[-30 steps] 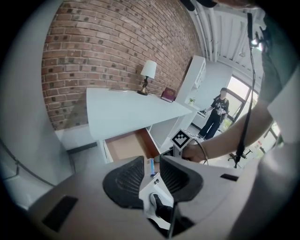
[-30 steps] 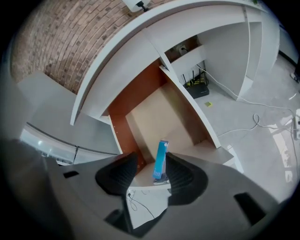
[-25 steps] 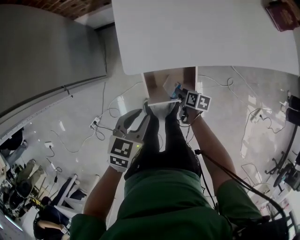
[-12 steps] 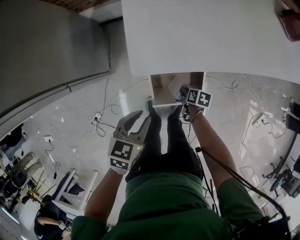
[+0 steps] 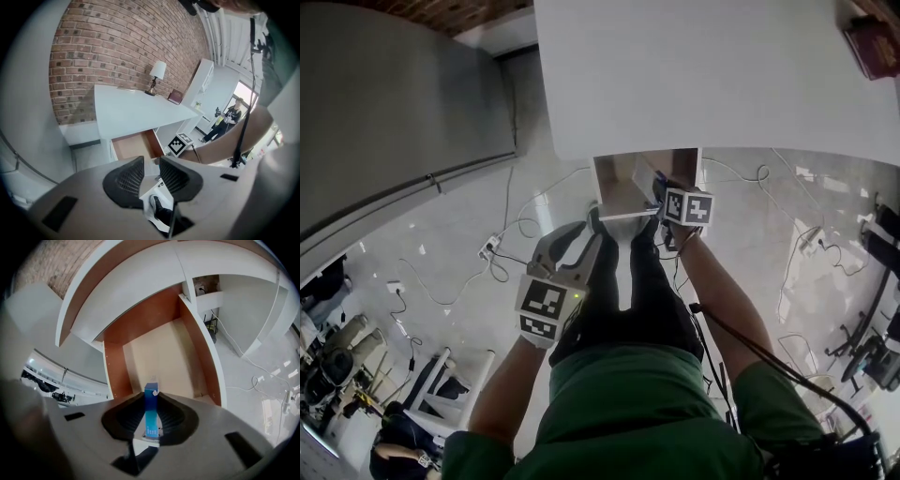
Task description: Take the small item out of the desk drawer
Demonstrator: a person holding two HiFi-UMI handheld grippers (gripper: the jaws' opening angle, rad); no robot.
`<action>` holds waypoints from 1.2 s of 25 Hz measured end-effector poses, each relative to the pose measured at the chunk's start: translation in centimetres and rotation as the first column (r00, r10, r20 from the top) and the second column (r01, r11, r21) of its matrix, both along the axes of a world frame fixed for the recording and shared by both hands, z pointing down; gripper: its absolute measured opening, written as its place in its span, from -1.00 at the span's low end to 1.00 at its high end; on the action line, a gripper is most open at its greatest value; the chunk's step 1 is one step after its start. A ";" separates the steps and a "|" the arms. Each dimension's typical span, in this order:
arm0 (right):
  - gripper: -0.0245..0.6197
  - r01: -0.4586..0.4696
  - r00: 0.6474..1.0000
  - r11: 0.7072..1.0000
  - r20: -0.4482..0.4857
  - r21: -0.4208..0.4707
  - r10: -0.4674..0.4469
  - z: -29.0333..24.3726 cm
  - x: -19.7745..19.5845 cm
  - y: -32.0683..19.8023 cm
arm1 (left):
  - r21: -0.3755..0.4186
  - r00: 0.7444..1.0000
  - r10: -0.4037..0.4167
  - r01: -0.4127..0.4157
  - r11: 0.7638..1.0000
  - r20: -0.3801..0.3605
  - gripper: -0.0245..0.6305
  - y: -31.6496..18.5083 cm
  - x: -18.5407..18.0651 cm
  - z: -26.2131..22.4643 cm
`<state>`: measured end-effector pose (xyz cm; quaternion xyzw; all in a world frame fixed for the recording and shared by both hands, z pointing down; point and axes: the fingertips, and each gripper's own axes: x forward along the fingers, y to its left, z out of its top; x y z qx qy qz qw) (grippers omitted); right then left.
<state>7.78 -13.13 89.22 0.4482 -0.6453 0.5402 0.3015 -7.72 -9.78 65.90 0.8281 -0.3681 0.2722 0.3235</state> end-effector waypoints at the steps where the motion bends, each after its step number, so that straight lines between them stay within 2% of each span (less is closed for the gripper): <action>1: -0.67 0.003 1.000 1.000 0.001 0.007 -0.003 -0.4 0.1 0.1 | 0.002 1.000 0.003 -0.003 1.000 -0.002 -0.63 0.0 0.2 -0.2; 5: -0.67 0.037 0.999 0.998 -0.008 0.046 -0.036 -2.3 0.5 0.2 | 0.031 1.000 0.013 -0.013 0.999 -0.016 -0.63 -0.4 1.0 -1.4; 8: -0.67 0.127 0.991 0.986 -0.054 0.111 -0.122 -4.6 0.6 -0.4 | 0.056 1.000 0.020 -0.018 0.998 -0.018 -0.63 -0.9 1.4 -2.4; 11: -0.67 0.218 0.974 0.960 -0.097 0.175 -0.203 -7.3 0.7 -0.8 | 0.067 0.999 0.021 -0.019 0.998 -0.028 -0.63 -1.0 1.9 -3.5; 15: -0.67 0.307 0.949 0.923 -0.155 0.233 -0.276 -10.4 1.0 -0.9 | 0.105 0.999 0.011 -0.007 0.994 -0.037 -0.63 -1.1 2.3 -5.1; 22: -0.67 0.398 0.915 0.857 -0.202 0.326 -0.348 -16.1 0.1 -0.5 | 0.164 0.998 -0.002 0.013 0.986 -0.069 -0.65 -1.2 3.2 -7.9; 30: -0.67 0.519 0.854 0.746 -0.284 0.417 -0.436 -22.0 -1.1 -0.7 | 0.218 0.996 -0.032 0.050 0.975 -0.083 -0.65 -1.8 2.0 -10.5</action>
